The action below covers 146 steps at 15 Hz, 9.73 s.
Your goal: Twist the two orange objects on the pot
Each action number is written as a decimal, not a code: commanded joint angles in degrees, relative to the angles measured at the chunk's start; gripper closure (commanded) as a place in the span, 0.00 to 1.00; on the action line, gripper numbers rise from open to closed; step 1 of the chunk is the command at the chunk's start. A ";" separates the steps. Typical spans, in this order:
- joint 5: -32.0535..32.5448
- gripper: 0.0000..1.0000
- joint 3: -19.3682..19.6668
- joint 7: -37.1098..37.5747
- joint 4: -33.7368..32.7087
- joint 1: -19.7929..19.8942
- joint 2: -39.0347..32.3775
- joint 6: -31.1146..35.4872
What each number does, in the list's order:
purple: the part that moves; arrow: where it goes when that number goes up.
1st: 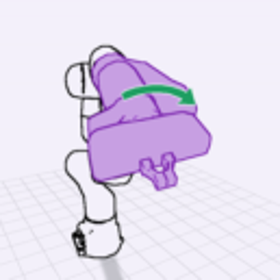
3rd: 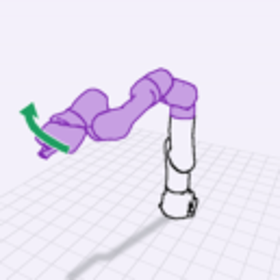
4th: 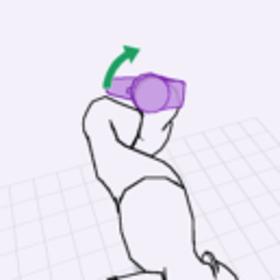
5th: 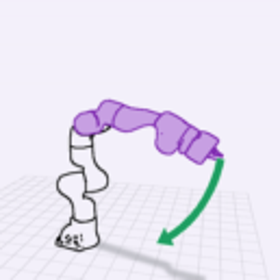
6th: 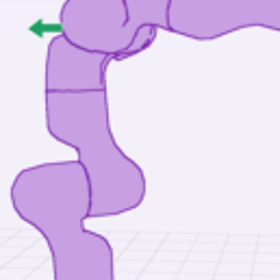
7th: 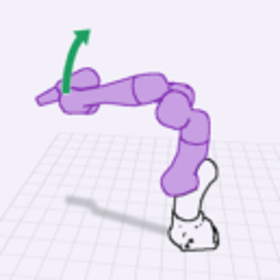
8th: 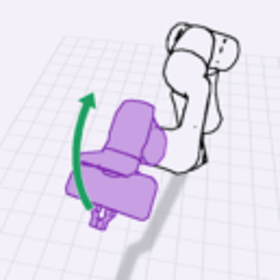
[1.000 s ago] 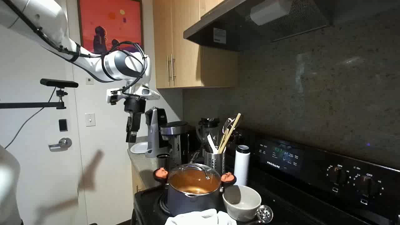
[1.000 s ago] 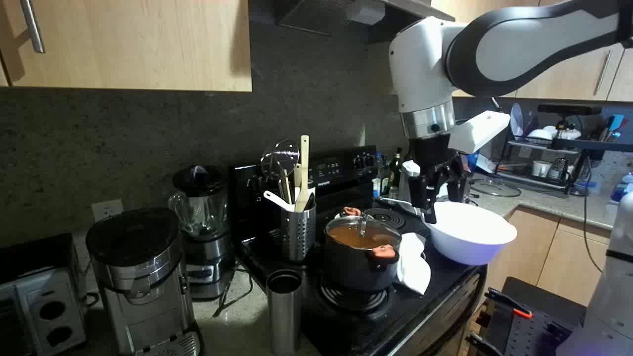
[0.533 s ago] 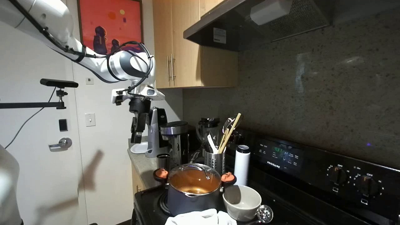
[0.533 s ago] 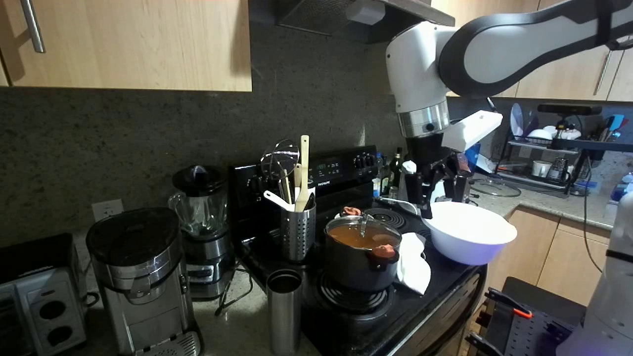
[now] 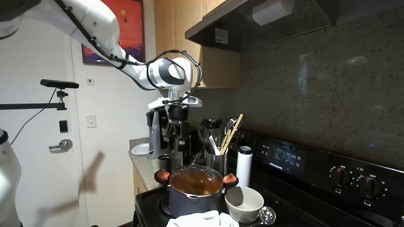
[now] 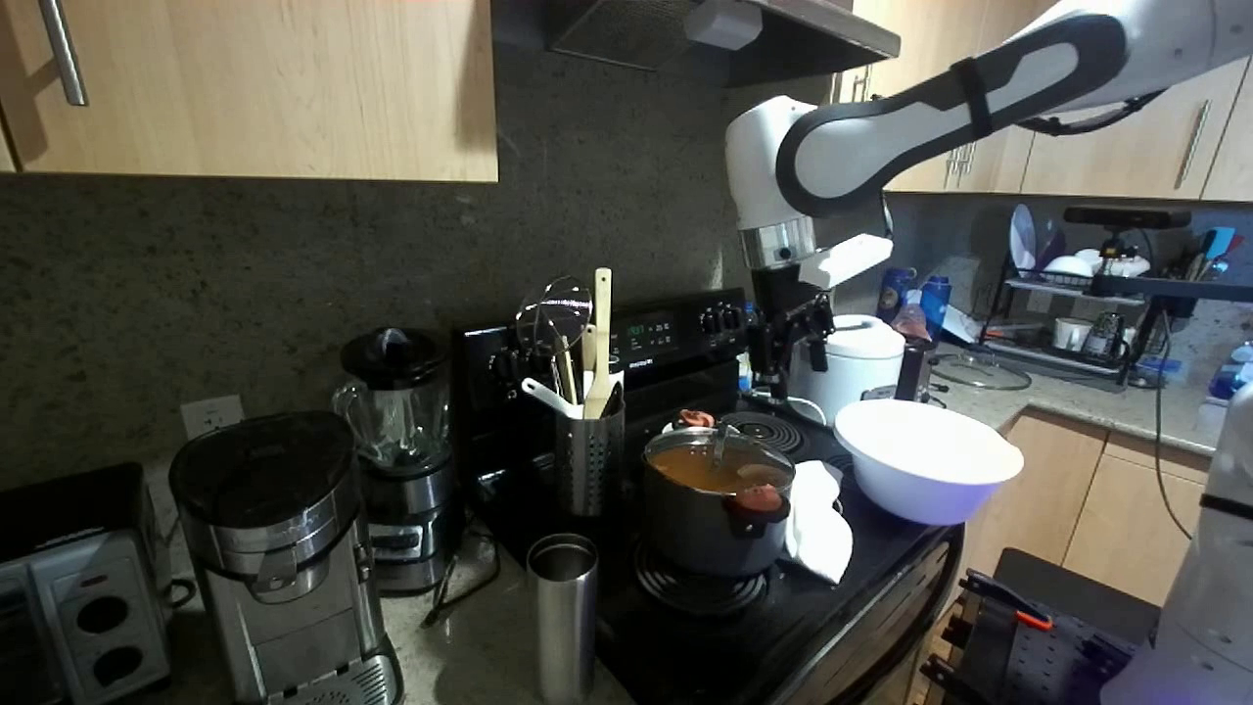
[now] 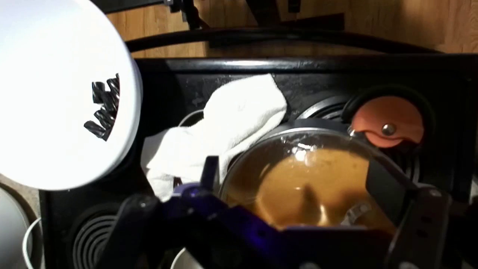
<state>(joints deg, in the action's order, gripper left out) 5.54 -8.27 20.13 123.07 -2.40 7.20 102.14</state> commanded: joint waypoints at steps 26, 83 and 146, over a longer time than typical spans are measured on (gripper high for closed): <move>-4.21 0.00 7.69 -26.69 -40.08 5.89 -41.48 1.01; -11.89 0.91 11.11 15.27 -34.42 -0.02 -38.14 1.06; -13.81 0.00 2.46 1.73 -2.78 -3.98 -3.75 -9.10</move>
<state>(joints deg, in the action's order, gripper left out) -6.97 -5.43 27.90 117.75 -6.40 1.22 94.78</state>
